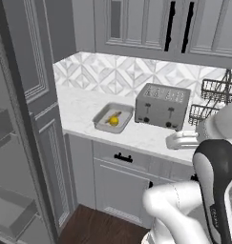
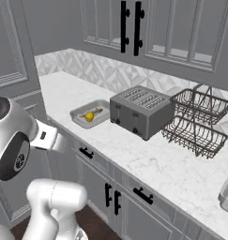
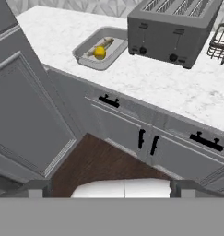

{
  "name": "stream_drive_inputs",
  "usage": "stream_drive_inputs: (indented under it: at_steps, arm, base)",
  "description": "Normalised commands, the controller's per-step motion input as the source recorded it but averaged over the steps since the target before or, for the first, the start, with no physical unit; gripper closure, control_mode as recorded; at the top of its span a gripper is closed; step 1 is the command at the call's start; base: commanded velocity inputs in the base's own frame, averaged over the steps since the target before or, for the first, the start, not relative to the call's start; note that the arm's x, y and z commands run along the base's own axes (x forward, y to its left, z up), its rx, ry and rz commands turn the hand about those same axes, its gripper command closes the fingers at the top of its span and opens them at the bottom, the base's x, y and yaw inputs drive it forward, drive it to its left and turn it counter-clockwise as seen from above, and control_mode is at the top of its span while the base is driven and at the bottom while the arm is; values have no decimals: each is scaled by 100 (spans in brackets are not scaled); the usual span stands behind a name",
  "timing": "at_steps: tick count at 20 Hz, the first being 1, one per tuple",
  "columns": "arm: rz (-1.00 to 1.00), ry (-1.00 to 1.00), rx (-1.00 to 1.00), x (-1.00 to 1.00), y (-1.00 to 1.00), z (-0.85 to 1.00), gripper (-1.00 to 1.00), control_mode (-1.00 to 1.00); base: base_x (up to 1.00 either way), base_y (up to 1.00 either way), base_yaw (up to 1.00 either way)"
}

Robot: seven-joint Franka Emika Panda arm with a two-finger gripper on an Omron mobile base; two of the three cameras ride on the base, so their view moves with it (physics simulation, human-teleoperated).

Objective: Place one lemon and one fish in each tupperware on the nearby counter, to pack two identical lunches.

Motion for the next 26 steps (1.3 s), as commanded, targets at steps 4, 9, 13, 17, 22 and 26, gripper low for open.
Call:
stream_drive_inputs:
  at_steps: [4,9,13,17,22,26]
  arm:
    - [0,0,0,0,0,0,-100,100]
    - [0,0,0,0,0,0,-100,100]
    - [0,0,0,0,0,0,-100,100]
    - [0,0,0,0,0,0,-100,100]
    - [0,0,0,0,0,0,-100,100]
    - [0,0,0,0,0,0,-100,100]
  base:
    - [-100,3,39]
    - [-91,0,65]
    - [-60,20,75]
    - [-2,64,68]
    - [53,83,48]
    - [93,57,26]
